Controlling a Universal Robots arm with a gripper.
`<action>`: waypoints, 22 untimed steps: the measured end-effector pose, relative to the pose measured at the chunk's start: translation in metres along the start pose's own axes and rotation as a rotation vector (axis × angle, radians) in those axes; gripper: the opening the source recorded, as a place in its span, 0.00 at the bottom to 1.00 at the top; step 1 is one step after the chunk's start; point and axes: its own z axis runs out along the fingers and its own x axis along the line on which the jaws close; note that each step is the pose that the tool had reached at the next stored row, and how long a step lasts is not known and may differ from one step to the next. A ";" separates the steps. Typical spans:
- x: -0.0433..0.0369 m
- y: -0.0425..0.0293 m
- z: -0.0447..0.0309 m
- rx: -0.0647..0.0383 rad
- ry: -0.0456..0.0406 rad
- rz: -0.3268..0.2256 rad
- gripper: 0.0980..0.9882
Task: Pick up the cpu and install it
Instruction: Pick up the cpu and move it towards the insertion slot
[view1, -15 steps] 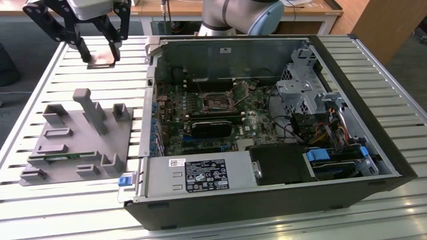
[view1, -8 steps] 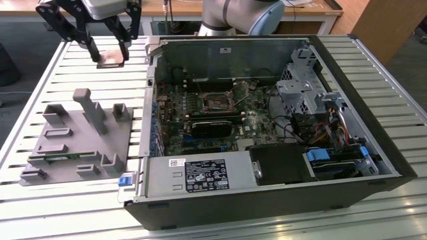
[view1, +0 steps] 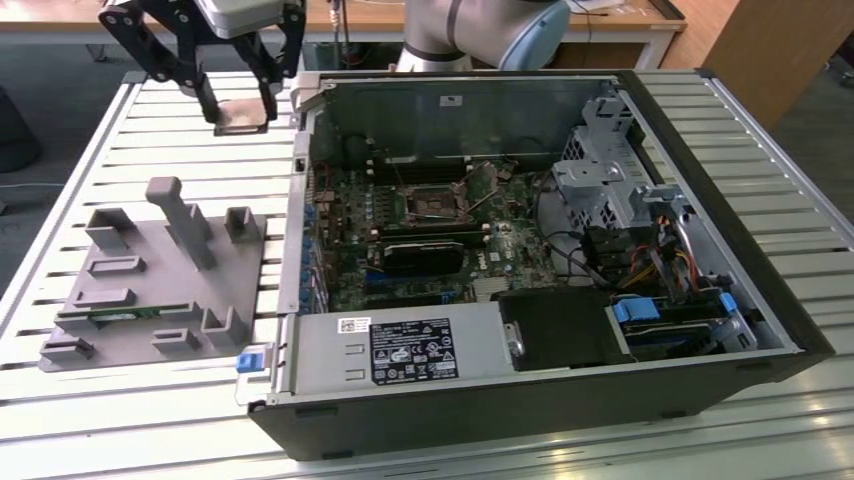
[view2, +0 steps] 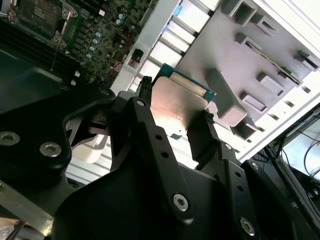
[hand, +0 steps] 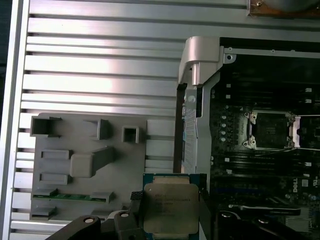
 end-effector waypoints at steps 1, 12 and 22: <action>-0.0021 0.0001 0.0000 0.000 0.0001 0.000 0.49; -0.0216 0.0021 -0.0001 0.000 0.0001 0.000 0.49; -0.0391 0.0047 0.0000 0.000 -0.0001 0.000 0.49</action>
